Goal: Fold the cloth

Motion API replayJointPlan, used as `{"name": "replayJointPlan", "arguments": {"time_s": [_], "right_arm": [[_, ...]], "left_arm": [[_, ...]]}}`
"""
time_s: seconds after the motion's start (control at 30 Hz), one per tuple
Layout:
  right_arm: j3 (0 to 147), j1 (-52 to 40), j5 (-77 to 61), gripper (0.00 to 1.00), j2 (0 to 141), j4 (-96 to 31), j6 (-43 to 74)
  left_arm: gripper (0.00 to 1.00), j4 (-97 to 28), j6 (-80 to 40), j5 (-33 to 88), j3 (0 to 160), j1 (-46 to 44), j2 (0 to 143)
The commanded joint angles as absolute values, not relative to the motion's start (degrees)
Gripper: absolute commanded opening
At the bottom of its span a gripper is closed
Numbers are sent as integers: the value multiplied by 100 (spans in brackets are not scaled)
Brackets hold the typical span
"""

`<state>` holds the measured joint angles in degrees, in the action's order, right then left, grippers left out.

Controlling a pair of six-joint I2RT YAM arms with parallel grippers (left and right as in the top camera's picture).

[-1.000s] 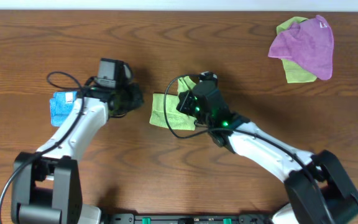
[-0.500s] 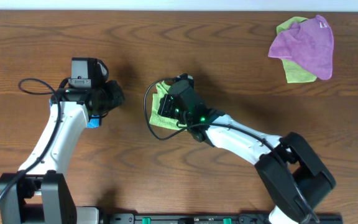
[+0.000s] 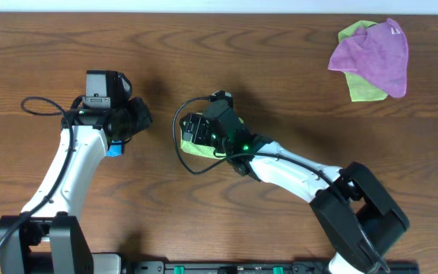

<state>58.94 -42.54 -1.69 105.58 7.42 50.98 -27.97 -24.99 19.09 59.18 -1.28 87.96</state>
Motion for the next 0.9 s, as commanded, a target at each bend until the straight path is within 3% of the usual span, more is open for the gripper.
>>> {"name": "replayJointPlan", "arguments": {"time_s": [0.0,0.13,0.27,0.4,0.47,0.7,0.8,0.87], "right_arm": [[6001,-4296,-198,90,10586,873,5050],[6003,-4268,-438,92,10562,1146,5074],[6036,-4117,-469,99,10287,1144,5011],[6036,-3612,-443,99,9476,591,4412],[6036,-3107,-537,99,8670,-283,3728],[6025,-1765,-1081,99,6646,-2915,2021],[5920,-1306,-1048,99,5907,-3822,1533],[5660,-1081,-1033,99,5380,-4110,1291]], "left_arm": [[9,-2810,-2377,1872,5992,-97,8720],[9,-2808,-2379,1911,5992,-97,8720],[10,-2834,-2379,1957,6014,-97,8718],[33,-3006,-2375,1955,6095,-97,8685],[46,-3061,-2373,1957,6110,-97,8589],[75,-3216,-2386,2108,6110,-99,8298],[95,-3258,-2591,2436,6110,-102,8237],[95,-3301,-2709,2602,6110,-121,8219]]}}
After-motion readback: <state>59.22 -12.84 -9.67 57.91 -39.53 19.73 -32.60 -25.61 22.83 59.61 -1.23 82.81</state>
